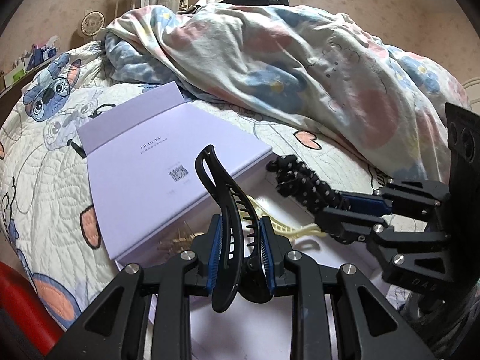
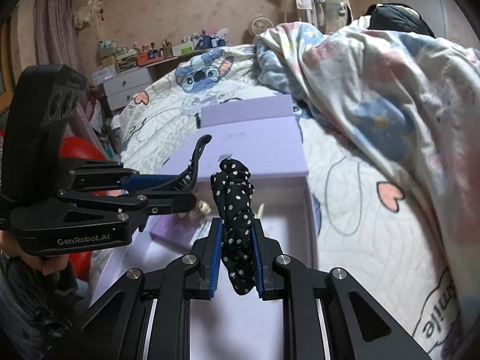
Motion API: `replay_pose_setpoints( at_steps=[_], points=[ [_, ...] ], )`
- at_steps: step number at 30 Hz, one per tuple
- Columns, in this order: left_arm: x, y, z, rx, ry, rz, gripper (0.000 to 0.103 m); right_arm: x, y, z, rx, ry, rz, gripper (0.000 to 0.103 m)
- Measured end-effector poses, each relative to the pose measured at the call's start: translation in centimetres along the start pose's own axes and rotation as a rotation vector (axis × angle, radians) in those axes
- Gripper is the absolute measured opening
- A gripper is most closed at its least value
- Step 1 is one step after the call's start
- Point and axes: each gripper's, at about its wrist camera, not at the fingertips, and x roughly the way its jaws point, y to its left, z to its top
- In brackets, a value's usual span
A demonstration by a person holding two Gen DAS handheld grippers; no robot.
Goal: Organize rigid objects
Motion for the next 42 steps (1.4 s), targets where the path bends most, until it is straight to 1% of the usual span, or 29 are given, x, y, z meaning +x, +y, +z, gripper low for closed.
replay_pose_setpoints(
  at_steps=[7, 14, 21, 30, 34, 38, 40, 42],
  points=[
    [1.3, 0.3, 1.1, 0.009, 0.014, 0.005, 0.024, 0.7, -0.8, 1.3, -0.01, 0.004, -0.004, 0.018],
    [3.1, 1.0, 1.8, 0.015, 0.05, 0.009, 0.024, 2.5, -1.8, 1.6, 0.01, 0.045, 0.004, 0.018],
    [5.2, 1.4, 1.5, 0.01, 0.104, 0.012, 0.024, 4.5, -2.4, 1.4, 0.018, 0.1, 0.008, 0.018],
    [6.7, 1.1, 0.9, 0.02, 0.14, -0.002, 0.024, 5.6, -2.7, 1.3, 0.025, 0.144, 0.0, 0.019],
    [6.8, 1.0, 0.7, 0.017, 0.141, -0.008, 0.024, 5.6, -2.7, 1.2, 0.023, 0.154, -0.003, 0.019],
    [6.3, 0.7, 0.5, 0.028, 0.122, 0.001, 0.024, 5.5, -2.7, 1.2, 0.023, 0.159, -0.015, 0.019],
    [6.0, 0.5, 0.4, 0.034, 0.112, 0.008, 0.024, 5.5, -2.6, 1.2, 0.024, 0.163, -0.022, 0.021],
    [5.8, 0.5, 0.4, 0.034, 0.108, 0.016, 0.024, 5.4, -2.6, 1.1, 0.029, 0.167, -0.026, 0.025]
  ],
)
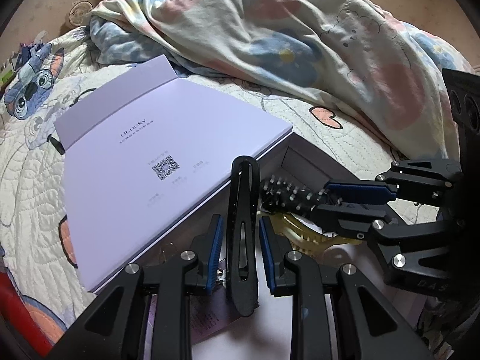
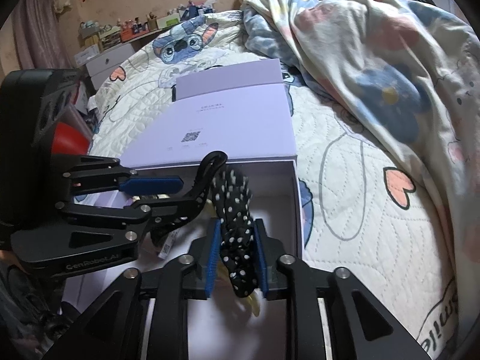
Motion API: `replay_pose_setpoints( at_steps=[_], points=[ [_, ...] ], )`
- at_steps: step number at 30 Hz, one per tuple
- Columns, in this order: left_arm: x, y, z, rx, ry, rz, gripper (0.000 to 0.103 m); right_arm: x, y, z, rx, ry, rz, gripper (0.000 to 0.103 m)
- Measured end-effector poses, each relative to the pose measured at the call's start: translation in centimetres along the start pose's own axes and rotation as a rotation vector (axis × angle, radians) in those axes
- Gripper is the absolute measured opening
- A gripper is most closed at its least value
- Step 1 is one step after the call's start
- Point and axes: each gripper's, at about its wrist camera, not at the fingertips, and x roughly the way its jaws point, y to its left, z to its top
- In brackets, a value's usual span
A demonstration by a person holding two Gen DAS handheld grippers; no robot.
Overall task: Organize rigid objects
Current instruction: 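Release the black claw clip with the left gripper while the right gripper releases the scrunchie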
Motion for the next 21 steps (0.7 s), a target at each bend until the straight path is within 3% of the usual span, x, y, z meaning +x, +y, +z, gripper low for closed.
replay_pose_setpoints(
  at_steps=[3, 9, 21],
  points=[
    [-0.5, 0.0, 0.0, -0.005, -0.004, -0.001, 0.024, -0.4, 0.0, 0.0, 0.015, 0.004, 0.015, 0.036],
    [-1.8, -0.5, 0.2, 0.002, 0.007, 0.041, 0.024, -2.4, 0.3, 0.1, 0.019, -0.021, -0.013, 0.046],
    [-5.1, -1.3, -0.1, -0.009, -0.01, 0.099, 0.024, -7.0, 1.7, -0.3, 0.003, -0.073, -0.05, 0.049]
  ],
)
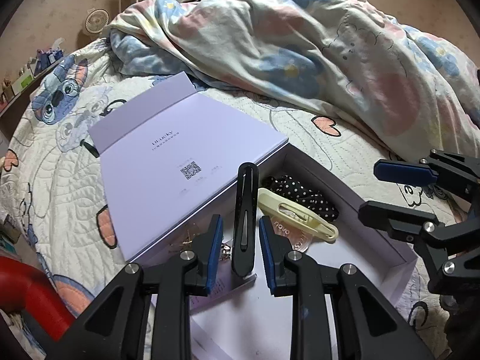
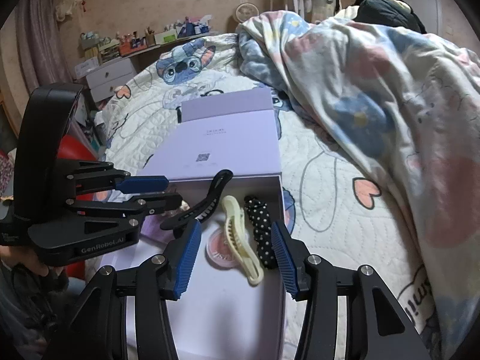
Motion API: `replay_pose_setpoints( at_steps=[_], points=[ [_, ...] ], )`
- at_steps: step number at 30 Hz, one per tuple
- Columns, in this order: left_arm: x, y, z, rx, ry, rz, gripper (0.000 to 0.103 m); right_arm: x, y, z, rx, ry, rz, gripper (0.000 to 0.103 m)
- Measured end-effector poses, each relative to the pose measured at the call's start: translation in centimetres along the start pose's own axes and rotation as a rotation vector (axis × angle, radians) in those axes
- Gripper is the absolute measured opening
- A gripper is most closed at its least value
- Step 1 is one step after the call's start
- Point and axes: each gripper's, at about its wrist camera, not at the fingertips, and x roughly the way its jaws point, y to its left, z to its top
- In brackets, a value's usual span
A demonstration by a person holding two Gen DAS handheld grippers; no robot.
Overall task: Organize rigid objects
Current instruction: 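Release the black claw clip with the left gripper while the right gripper releases the scrunchie, then withdraw both grippers from the lilac box toward the compact and cable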
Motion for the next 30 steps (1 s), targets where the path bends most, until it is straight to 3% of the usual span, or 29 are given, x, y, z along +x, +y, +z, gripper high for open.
replay_pose_setpoints(
  at_steps=[7, 9, 11, 13, 30],
  points=[
    [-1.4, -0.3, -0.5, -0.008, 0.004, 0.014, 0.026, -2.1, 0.7, -0.3, -0.012, -0.018, -0.016, 0.049],
    [-1.8, -0.3, -0.7, -0.012, 0.003, 0.026, 0.039, -2.6, 1.0, -0.5, -0.015, -0.022, -0.018, 0.049],
    [-2.3, -0.2, -0.9, -0.017, -0.008, 0.034, 0.076, -3.1, 1.2, -0.6, -0.016, -0.026, -0.021, 0.049],
    [-3.1, -0.2, -1.1, -0.027, -0.033, 0.033, 0.087, -3.6, 1.4, -0.8, -0.016, -0.03, -0.023, 0.049],
    [-8.6, -1.0, -2.8, -0.04, -0.1, 0.058, 0.088, -8.7, 3.2, -2.6, -0.008, -0.087, -0.048, 0.052]
  ],
)
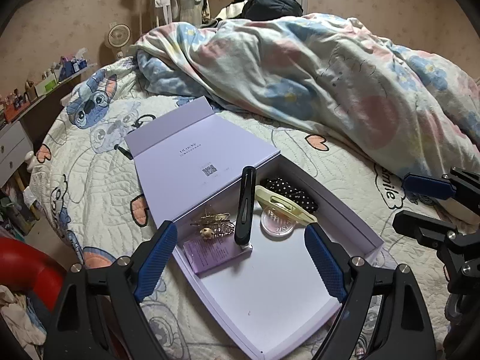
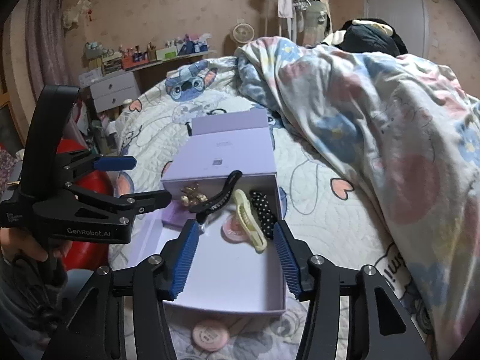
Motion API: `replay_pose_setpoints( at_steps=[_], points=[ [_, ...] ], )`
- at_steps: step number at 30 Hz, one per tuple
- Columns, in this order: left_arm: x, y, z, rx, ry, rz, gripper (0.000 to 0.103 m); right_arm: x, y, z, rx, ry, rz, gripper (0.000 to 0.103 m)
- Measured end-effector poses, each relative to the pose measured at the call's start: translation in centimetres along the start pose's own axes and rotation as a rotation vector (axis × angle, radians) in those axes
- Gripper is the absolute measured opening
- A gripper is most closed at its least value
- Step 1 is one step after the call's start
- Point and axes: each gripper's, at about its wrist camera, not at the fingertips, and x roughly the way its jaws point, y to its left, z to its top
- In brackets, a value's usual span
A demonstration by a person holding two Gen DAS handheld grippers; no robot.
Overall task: Organize rigid objects
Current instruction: 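Withdraw both grippers from the lilac box toward the compact and cable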
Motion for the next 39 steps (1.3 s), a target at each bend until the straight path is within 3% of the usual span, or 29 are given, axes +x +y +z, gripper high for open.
replay_pose_setpoints(
  at_steps=[16, 32, 39],
  points=[
    [-5.8, -0.6, -2.7, -0.012, -0.059, -0.021, 0.088, -4.8, 2.9, -2.1, -0.022, -0.066, -0.005, 0.055],
    [-8.2, -1.8, -7.3, -0.001, -0.057, -0.009, 0.088, -7.0, 5.4, -6.7, -0.002, -0.06, -0.009, 0.057],
    [-8.7, -1.9, -9.1, -0.011, -0.052, -0.041, 0.088, -6.8, 6.1, -9.5, 0.014, -0.047, -0.01, 0.057]
  ],
)
